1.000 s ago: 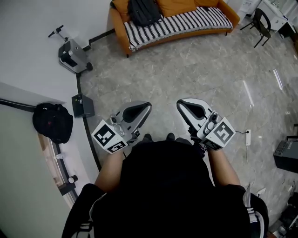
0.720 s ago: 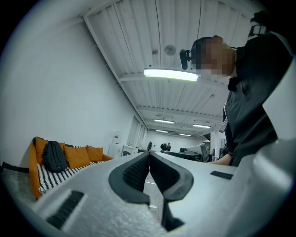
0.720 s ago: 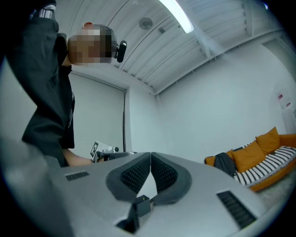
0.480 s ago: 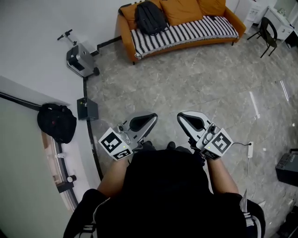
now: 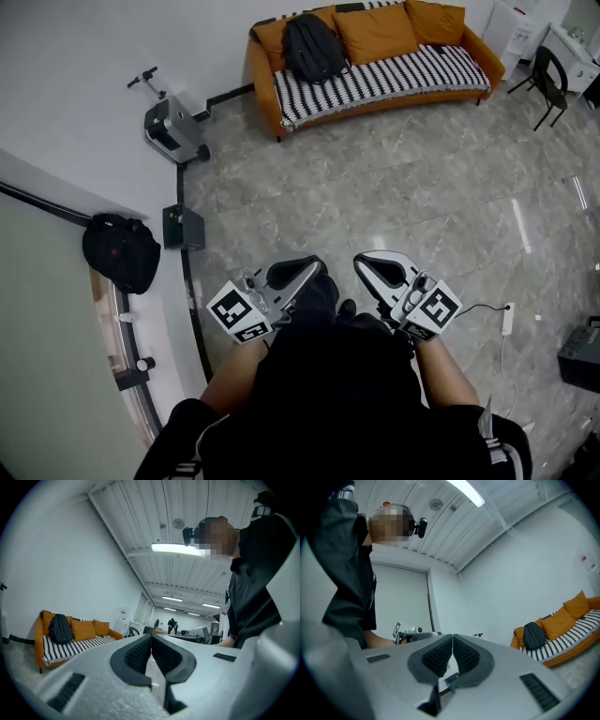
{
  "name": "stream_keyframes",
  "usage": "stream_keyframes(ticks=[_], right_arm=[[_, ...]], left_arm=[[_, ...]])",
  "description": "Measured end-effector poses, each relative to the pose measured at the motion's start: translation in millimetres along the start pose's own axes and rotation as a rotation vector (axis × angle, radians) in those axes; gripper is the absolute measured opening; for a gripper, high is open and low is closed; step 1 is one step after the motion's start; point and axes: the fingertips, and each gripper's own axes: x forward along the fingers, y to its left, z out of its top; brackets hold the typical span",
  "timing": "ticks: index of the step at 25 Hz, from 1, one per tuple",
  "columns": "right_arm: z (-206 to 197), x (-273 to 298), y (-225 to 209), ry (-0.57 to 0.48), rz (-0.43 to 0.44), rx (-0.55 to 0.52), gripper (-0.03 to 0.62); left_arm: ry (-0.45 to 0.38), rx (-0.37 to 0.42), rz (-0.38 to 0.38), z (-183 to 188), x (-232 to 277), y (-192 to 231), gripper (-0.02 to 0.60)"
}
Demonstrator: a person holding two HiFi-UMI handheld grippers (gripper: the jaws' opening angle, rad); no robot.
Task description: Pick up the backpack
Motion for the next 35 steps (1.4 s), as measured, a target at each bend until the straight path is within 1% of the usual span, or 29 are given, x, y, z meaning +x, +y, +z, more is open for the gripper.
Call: stream_keyframes(ticks=[5, 10, 12, 16, 19, 24, 29, 35], right_arm=[[-6.0, 0.1, -3.7, 0.020, 0.016, -0.001, 0.026], [-2.6, -4.7, -25.4, 0.028, -0.003, 0.007, 0.026], [-1.0, -3.2, -32.7, 0.045, -0.014, -0.041, 0.026], [4.9, 8.9, -50.6, 0.096, -0.059, -0.217, 0.026], [8.7, 16.8, -62.6, 0.104, -0.048, -0.271, 0.026], [11.0, 25.4, -101.6, 0.126, -0.029, -0.250, 0.026], [27.5, 52.5, -143.9, 0.130, -0.004, -0.257, 0.026], [46.1, 87.5, -199.0, 0.136, 0.003, -0.240, 0.026]], left_arm=[[0.003, -0.025, 0.000, -14.2, 11.7, 7.3, 0.021], [0.013, -0.034, -0.020, -17.6, 33.0, 15.4, 0.021], [0.009, -0.034, -0.024, -14.6, 39.3, 21.7, 0.021], [0.002, -0.033, -0.036, -8.3, 53.2, 43.5, 0.021], [-0.005, -0.035, -0.056, -6.6, 68.4, 59.4, 0.021], [-0.029, -0.026, -0.071, 0.7, 103.0, 90.3, 0.021], [-0.047, -0.036, -0.047, 9.7, 124.7, 138.2, 0.021], [-0.067, -0.049, -0.033, 23.0, 151.7, 193.6, 0.021]])
